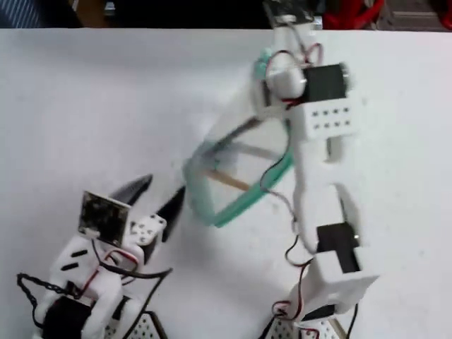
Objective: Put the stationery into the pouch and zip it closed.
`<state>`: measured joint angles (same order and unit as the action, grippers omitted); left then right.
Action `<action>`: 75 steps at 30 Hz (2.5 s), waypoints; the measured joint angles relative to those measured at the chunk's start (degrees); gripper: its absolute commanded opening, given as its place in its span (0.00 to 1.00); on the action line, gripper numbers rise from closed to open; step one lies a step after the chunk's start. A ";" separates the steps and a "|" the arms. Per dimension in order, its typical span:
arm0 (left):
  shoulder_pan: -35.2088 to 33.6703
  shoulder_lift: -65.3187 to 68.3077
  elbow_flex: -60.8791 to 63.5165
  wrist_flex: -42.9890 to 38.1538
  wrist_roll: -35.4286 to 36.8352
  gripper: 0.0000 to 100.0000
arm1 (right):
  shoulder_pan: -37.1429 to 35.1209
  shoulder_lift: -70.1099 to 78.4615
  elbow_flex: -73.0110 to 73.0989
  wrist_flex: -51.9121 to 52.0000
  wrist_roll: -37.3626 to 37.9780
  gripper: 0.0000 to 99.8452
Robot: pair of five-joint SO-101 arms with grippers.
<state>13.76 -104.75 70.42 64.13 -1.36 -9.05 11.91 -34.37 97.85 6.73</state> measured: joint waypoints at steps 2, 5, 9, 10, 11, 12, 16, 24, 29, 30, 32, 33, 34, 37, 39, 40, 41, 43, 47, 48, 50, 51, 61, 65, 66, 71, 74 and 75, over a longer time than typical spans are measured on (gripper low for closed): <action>-2.81 0.00 0.00 -1.23 0.00 0.21 | 4.22 0.79 3.16 0.00 2.55 0.02; -5.89 -0.09 2.46 -5.54 2.73 0.21 | 9.05 1.05 8.97 -0.09 6.86 0.02; -8.35 0.18 8.00 -12.04 6.33 0.21 | 13.01 0.97 18.73 -2.73 12.13 0.02; -8.62 0.18 9.05 -13.27 6.68 0.21 | 13.27 0.97 21.89 -4.31 12.66 0.02; -8.70 0.18 9.67 -14.24 6.86 0.21 | 13.45 0.97 25.05 -6.33 12.92 0.02; -8.70 0.44 9.93 -14.86 6.95 0.21 | 13.45 0.70 28.31 -8.44 13.01 0.02; -8.79 0.35 10.29 -15.47 7.12 0.21 | 11.60 -1.23 40.70 -17.76 13.27 0.02; -8.79 0.62 11.69 -16.53 7.12 0.21 | 9.23 -8.53 49.14 -24.00 9.49 0.29; -8.79 0.62 11.87 -17.23 7.12 0.21 | 8.44 -8.88 49.41 -20.40 11.78 0.41; -8.79 0.62 11.87 -17.23 7.12 0.21 | 8.35 -9.05 49.41 -19.60 13.80 0.39; -8.79 0.62 11.87 -17.23 7.12 0.21 | 8.44 -9.41 49.41 -18.29 17.05 0.34; -8.79 0.62 11.87 -17.23 7.12 0.21 | 8.79 -9.41 49.41 -17.67 17.76 0.32; -8.79 0.62 11.87 -17.23 7.12 0.21 | 9.49 -9.67 49.32 -17.14 18.11 0.28; -8.79 0.62 11.87 -17.23 7.12 0.20 | 12.66 -11.96 46.51 -14.07 18.64 0.06; -9.14 0.62 11.52 -16.62 5.19 0.13 | 14.68 -15.21 42.20 -10.11 18.64 0.04; -9.23 0.62 10.64 -15.47 3.60 0.08 | 15.03 -17.32 39.82 -8.00 18.64 0.08; -9.23 0.62 9.14 -14.15 2.11 0.03 | 15.21 -19.60 37.27 -5.98 18.64 0.09; -9.23 0.62 5.01 -10.73 -1.23 0.03 | 14.95 -24.70 32.53 -2.20 18.64 0.06; -9.23 -0.09 -5.71 -4.04 -9.76 0.02 | 11.52 -36.84 27.34 -0.18 18.64 0.03; -9.58 0.53 -8.88 -2.11 -11.34 0.02 | 10.11 -40.18 26.90 0.09 18.64 0.02; -11.43 3.87 -15.38 2.46 -13.01 0.02 | 7.21 -47.30 26.73 0.35 18.64 0.02; -12.40 5.98 -18.81 4.84 -13.80 0.02 | 5.54 -51.08 26.73 0.35 18.64 0.02; -18.90 23.56 -47.03 25.14 -20.66 0.02 | -11.60 -92.13 40.62 0.00 18.64 0.02; -19.25 18.55 -46.42 26.55 -20.04 0.03 | -12.22 -107.34 50.99 -4.75 18.64 0.02; -19.25 15.56 -44.92 25.76 -20.66 0.03 | -12.40 -110.86 53.89 -6.24 18.64 0.02; -19.43 0.70 -32.62 19.96 -23.03 0.02 | -10.02 -114.55 61.45 -8.53 18.64 0.02; -19.43 0.70 -26.29 18.90 -23.03 0.02 | -9.49 -115.43 63.74 -9.32 18.64 0.02; -19.43 0.62 -24.62 18.11 -23.03 0.02 | -9.49 -115.43 64.44 -9.41 18.64 0.02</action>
<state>-5.67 -104.13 45.80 82.24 -24.40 -18.55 -103.52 30.07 88.44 25.36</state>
